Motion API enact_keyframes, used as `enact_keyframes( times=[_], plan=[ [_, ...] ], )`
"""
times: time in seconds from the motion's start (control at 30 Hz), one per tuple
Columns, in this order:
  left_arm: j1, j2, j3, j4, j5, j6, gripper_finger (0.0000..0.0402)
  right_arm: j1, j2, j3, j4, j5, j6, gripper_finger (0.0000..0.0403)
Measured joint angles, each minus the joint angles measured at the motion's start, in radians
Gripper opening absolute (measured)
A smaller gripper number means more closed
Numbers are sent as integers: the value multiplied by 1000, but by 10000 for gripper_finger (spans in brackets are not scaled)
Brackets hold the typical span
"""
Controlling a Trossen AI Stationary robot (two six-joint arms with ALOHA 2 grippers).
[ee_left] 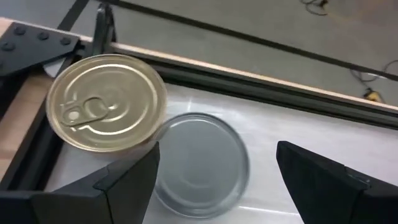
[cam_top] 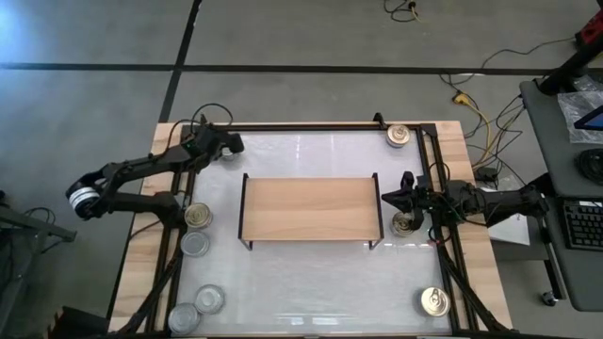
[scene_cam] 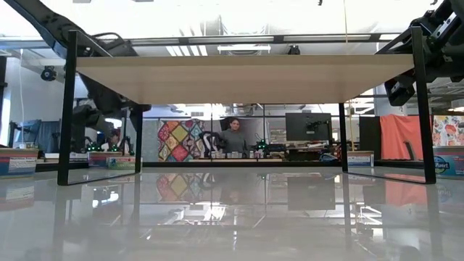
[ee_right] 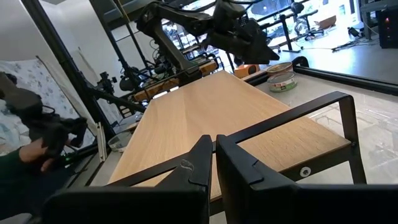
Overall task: Stack canned seafood by type on shelf
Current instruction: Move the green tuna can
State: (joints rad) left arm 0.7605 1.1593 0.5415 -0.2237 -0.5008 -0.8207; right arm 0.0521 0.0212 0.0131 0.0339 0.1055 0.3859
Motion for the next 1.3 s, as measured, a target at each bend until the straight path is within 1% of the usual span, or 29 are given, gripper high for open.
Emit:
enact_keyframes(
  times=[0.17,0.23,0.33,0.57,0.73,0.9,1.13,1.3],
  plan=[
    [38,51,0,-1,46,0,307,0,0,0,0,0,0,13],
    [46,72,0,-1,48,0,299,0,0,0,0,0,0,13],
    [53,100,0,0,48,0,271,0,0,0,0,0,0,13],
    [54,126,9,-2,48,-1,191,0,0,0,0,0,0,13],
    [54,134,56,-33,48,23,148,0,0,0,0,0,0,13],
    [55,157,127,-83,41,62,115,0,0,0,0,0,0,13],
    [55,239,183,-110,40,79,83,0,0,0,0,0,0,13],
    [55,306,227,-174,47,70,77,0,0,0,0,0,0,13]
  ],
)
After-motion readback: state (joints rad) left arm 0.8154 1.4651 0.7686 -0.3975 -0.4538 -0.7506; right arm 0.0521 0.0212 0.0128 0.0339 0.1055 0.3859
